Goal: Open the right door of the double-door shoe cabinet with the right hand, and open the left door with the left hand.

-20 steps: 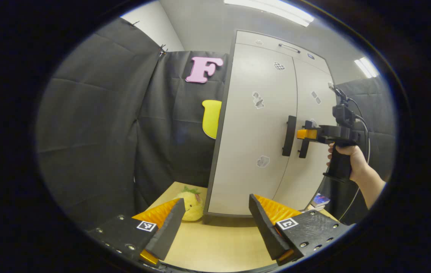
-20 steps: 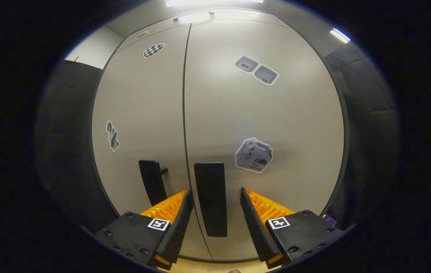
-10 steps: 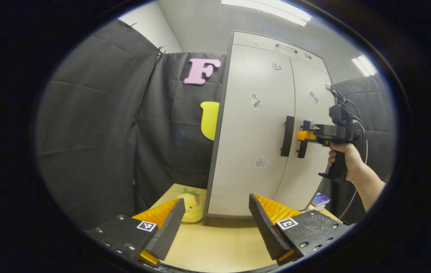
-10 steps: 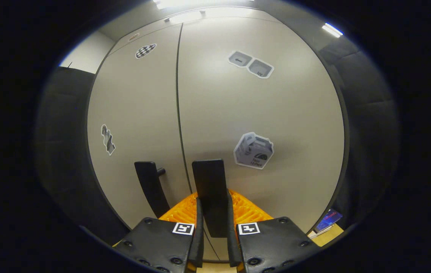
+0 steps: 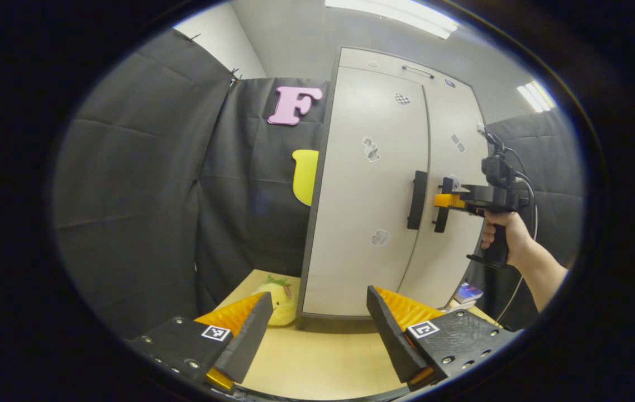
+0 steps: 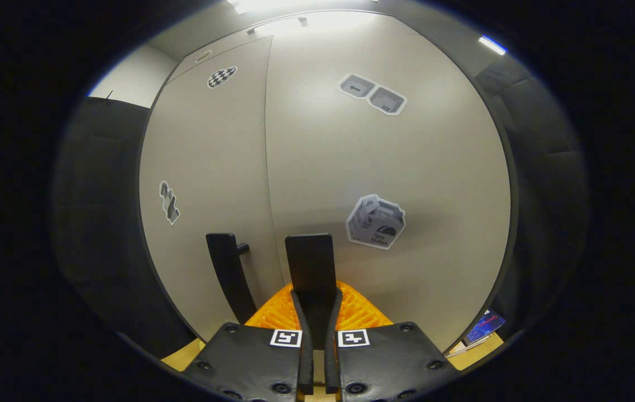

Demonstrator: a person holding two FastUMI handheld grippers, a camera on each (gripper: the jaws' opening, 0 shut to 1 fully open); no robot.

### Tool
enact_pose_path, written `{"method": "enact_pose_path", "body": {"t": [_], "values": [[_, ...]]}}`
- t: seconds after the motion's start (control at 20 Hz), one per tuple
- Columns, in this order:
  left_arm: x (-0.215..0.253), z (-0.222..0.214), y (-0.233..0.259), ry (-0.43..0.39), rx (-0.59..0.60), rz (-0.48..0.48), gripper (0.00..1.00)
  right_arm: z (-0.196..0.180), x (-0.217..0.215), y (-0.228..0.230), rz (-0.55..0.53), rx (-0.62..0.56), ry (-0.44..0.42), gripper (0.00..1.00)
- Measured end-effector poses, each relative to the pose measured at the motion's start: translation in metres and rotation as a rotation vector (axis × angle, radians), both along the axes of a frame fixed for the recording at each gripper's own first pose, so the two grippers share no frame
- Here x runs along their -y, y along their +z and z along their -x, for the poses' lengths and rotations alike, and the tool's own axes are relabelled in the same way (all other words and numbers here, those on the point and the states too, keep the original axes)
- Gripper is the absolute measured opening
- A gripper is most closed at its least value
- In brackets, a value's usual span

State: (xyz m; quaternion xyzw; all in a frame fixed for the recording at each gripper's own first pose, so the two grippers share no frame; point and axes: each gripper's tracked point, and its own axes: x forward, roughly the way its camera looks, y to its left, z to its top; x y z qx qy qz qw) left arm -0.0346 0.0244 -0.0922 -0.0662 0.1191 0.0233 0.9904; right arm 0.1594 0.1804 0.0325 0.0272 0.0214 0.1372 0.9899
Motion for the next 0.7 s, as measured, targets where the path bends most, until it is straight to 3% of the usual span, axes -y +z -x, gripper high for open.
{"method": "enact_pose_path", "body": {"t": [0.7], "values": [[0.026, 0.014, -0.007, -0.018, -0.021, 0.016, 1.00, 0.063, 0.029, -0.003, 0.014, -0.001, 0.116, 0.10]]}}
